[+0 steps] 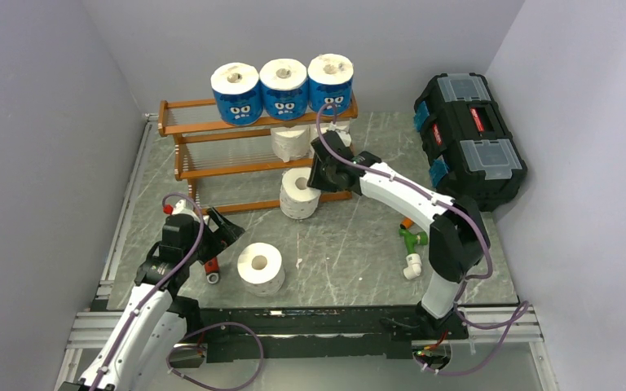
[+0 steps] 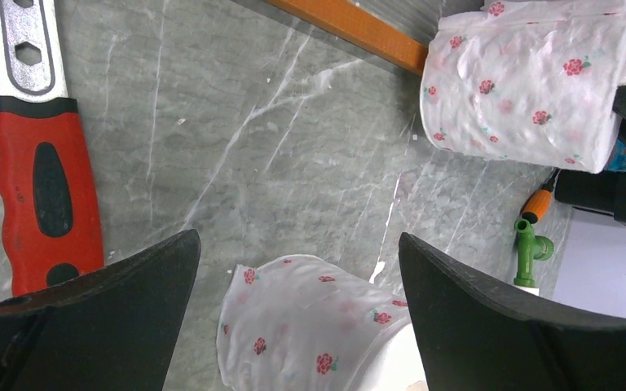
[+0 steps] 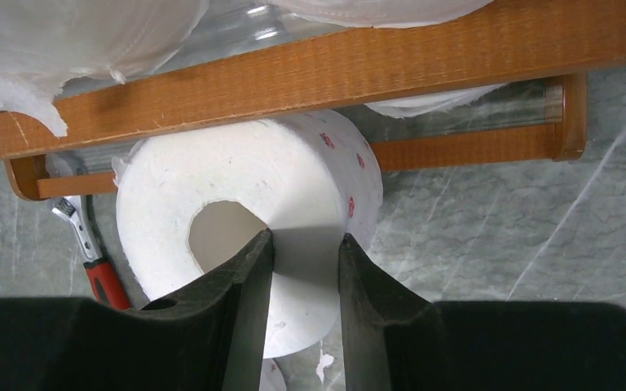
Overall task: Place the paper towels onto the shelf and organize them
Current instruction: Place the paper towel on the shelf.
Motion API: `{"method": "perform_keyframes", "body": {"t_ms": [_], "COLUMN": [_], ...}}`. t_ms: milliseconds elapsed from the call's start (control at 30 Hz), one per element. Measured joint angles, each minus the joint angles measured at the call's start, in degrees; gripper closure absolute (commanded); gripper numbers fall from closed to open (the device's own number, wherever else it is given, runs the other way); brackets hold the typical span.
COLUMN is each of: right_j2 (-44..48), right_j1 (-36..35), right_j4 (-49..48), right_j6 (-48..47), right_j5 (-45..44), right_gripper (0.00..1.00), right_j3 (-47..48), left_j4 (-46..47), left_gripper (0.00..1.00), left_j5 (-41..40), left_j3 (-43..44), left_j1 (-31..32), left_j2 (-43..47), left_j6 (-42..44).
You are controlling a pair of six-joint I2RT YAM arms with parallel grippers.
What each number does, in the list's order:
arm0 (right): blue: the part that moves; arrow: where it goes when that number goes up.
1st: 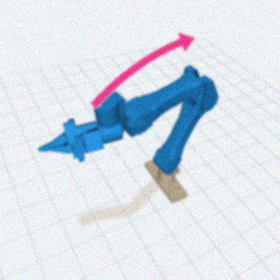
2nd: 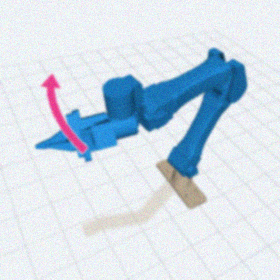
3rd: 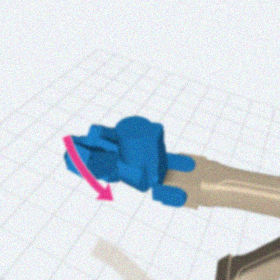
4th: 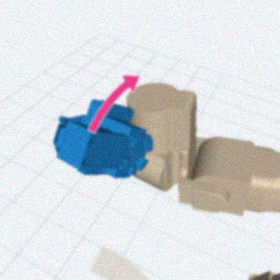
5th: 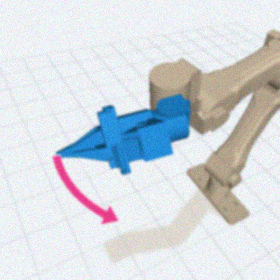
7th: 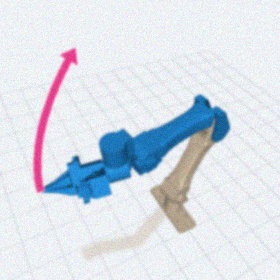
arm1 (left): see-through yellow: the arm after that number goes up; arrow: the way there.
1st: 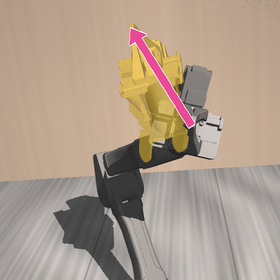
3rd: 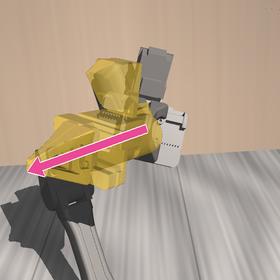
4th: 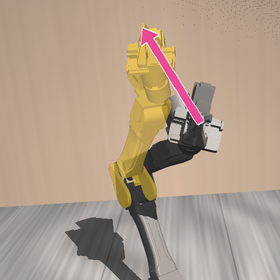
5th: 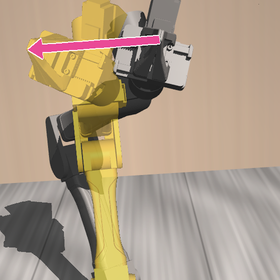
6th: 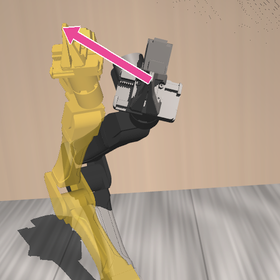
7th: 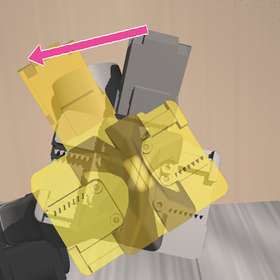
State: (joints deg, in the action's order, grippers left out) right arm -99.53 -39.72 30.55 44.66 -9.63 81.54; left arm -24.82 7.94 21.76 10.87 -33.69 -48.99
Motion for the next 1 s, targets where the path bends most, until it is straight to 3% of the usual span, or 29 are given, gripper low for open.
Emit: {"method": "perform_keyframes", "body": {"t_ms": [1000], "right_j2": [-5.09], "right_j1": [0.0], "right_j4": [0.61], "right_j6": [0.98], "right_j5": [-0.76], "right_gripper": [0.75], "right_j3": [6.01], "left_j4": [0.09], "left_gripper": [0.02], "left_j5": [0.22], "left_j3": [0.0], "left_j1": [0.0], "left_j2": [-0.28], "left_j6": [0.0]}}
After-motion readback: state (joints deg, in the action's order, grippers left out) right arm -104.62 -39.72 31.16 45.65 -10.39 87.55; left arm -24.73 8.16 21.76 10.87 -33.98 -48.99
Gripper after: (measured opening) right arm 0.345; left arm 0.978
